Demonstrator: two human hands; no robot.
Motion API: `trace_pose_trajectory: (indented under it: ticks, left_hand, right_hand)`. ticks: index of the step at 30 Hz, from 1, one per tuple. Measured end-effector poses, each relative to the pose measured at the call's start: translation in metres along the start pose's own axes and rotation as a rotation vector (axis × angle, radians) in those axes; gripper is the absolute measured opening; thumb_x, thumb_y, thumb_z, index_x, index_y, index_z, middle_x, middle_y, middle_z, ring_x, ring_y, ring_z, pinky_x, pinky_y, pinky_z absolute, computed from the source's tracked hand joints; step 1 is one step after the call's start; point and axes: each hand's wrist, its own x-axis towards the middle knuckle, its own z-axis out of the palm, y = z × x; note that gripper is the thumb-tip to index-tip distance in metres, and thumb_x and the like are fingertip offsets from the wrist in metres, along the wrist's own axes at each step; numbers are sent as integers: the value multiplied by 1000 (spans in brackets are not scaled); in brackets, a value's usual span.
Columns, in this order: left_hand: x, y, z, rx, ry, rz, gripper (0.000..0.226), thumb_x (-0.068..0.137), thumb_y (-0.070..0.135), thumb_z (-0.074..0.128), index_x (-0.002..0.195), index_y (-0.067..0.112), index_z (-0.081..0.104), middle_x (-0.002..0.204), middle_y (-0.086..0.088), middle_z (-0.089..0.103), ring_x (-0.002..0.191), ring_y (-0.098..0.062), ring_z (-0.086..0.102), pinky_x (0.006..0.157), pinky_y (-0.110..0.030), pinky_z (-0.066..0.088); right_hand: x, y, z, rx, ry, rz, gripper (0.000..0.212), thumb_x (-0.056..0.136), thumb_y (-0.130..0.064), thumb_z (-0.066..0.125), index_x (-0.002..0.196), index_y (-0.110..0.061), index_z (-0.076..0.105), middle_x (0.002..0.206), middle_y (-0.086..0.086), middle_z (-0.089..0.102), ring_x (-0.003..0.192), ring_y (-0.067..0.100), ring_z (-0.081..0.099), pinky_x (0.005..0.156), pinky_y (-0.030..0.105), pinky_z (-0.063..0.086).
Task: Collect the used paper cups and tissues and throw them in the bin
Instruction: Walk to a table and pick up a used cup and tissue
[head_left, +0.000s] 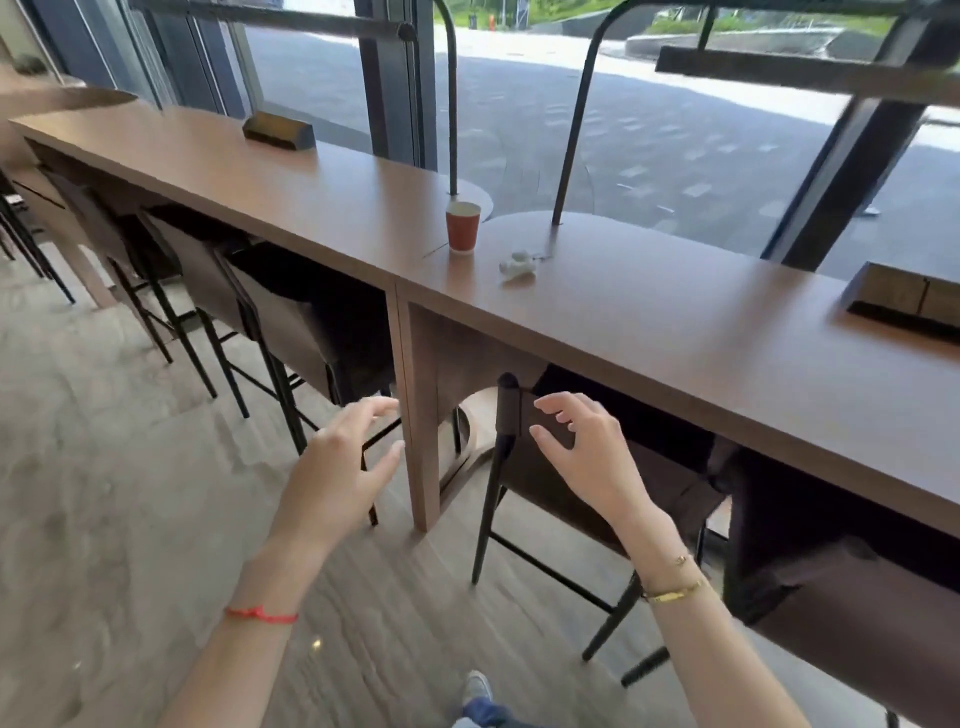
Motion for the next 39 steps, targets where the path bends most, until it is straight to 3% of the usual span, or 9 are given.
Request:
trace_pose_trajectory:
  ticks: [3, 8, 15, 19, 24, 27, 30, 36, 39]
  left_hand:
    - [69, -3, 17, 6, 19, -13, 44, 87, 26, 66, 129, 26, 53, 124, 11, 59, 112, -2, 54, 90, -16, 38]
    - [181, -13, 39, -22, 21, 4, 50, 87, 26, 66, 133, 24, 47, 123, 5, 59, 114, -10, 55, 91, -24, 43]
    - [333, -52, 80, -16, -15, 17, 64, 85, 28, 70, 140, 20, 38, 132, 0, 53, 118, -15, 52, 92, -25, 41]
    - [408, -75, 101, -1, -38, -4, 78, 82, 31, 73, 145, 16, 29, 139, -4, 47, 123, -21, 50, 97, -35, 43]
    - [471, -97, 133, -62, -120, -43, 97, 75, 40, 77, 150, 16, 20, 144, -6, 42, 126, -24, 47, 99, -43, 44]
    - [493, -108, 149, -134, -160, -63, 106, 71, 43, 80, 151, 19, 14, 142, -3, 43, 125, -24, 48, 100, -44, 43]
    - [504, -113, 161, -195, -167, -79, 109, 68, 42, 82, 151, 19, 15, 136, 2, 47, 120, -21, 50, 97, -39, 43]
    - [508, -113, 170, -271, -104, -60, 86, 67, 29, 86, 137, 20, 37, 111, 6, 58, 98, -11, 58, 77, -15, 39]
    - [497, -109, 164, -264, -58, -41, 72, 66, 27, 86, 127, 20, 48, 111, 5, 59, 95, -9, 59, 80, -17, 44]
  right_hand:
    - [80, 19, -1, 12, 13, -10, 30, 88, -26, 64, 118, -22, 61, 116, -8, 60, 110, 13, 51, 92, 27, 46]
    - [197, 47, 9, -67, -10, 19, 39, 88, -26, 64, 126, -18, 57, 129, 4, 55, 125, 25, 40, 100, 32, 36]
    - [331, 84, 35, -200, -28, 103, 53, 86, -32, 65, 135, -18, 50, 135, 10, 48, 125, 33, 41, 105, 36, 32]
    - [385, 100, 54, -205, -64, 184, 57, 85, -31, 64, 139, -23, 46, 137, 7, 45, 127, 32, 37, 103, 36, 32]
    - [419, 119, 76, -222, -176, 248, 55, 83, -35, 65, 135, -30, 49, 138, 3, 45, 128, 29, 36, 103, 39, 34]
    - [422, 126, 87, -217, -128, 219, 34, 84, -36, 63, 117, -29, 63, 121, 0, 54, 116, 24, 44, 97, 35, 37]
    - [425, 130, 92, -230, -49, 168, 18, 86, -21, 61, 101, -22, 69, 102, -1, 57, 101, 21, 50, 88, 31, 43]
    - [427, 126, 93, -146, -20, 207, 11, 87, -21, 60, 94, -16, 66, 92, 1, 55, 91, 21, 55, 74, 39, 49]
    - [422, 121, 91, -81, 2, 219, 10, 89, -24, 60, 90, -15, 66, 88, 0, 54, 80, 21, 56, 69, 41, 50]
